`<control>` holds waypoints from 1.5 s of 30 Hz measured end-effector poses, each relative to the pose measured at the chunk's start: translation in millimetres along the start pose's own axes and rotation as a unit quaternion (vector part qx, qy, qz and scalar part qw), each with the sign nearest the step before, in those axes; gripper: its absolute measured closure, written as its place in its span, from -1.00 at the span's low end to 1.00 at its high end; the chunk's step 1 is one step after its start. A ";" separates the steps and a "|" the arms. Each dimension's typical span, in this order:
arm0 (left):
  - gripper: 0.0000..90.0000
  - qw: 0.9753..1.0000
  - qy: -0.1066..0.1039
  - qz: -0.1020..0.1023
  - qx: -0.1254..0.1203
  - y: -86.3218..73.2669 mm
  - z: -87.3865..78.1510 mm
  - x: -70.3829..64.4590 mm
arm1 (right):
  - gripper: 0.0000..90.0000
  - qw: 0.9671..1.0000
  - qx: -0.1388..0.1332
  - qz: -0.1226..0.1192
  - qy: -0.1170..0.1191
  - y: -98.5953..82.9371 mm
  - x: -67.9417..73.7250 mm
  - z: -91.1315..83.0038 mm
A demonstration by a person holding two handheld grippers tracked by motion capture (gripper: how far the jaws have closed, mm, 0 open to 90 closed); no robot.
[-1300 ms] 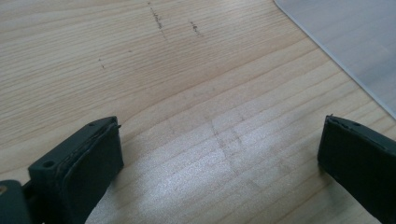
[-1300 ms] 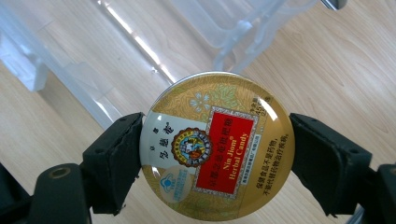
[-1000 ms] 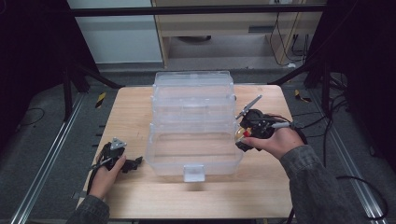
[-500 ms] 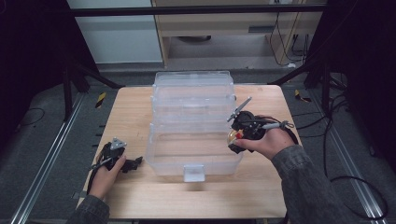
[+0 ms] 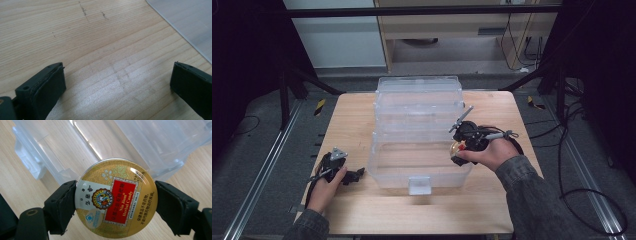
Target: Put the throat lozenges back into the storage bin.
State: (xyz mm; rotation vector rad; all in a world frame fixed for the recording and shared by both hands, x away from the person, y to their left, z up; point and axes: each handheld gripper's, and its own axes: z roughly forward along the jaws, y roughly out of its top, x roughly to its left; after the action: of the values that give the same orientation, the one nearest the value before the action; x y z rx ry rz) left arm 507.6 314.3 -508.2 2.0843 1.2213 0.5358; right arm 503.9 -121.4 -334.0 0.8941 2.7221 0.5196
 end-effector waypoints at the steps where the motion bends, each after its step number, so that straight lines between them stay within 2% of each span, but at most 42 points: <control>1: -1.00 1.000 -0.001 -0.001 0.000 0.0 0.1 -0.1 | -0.54 1.000 0.002 0.000 0.000 0.0 -0.1 2.3; 12: -1.00 1.000 -0.001 -0.001 0.000 0.0 0.1 -0.1 | -0.54 1.000 0.017 0.003 0.005 -0.1 -0.4 21.8; 45: -1.00 1.000 -0.001 -0.001 0.000 0.0 0.1 -0.1 | -0.54 0.999 0.040 0.009 0.021 -5.4 2.7 34.1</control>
State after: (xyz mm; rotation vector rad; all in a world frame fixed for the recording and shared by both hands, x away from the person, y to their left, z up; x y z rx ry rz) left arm 507.6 314.2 -508.3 2.0828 1.2221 0.5325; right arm 509.9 -115.0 -367.4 0.9371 2.7942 0.4396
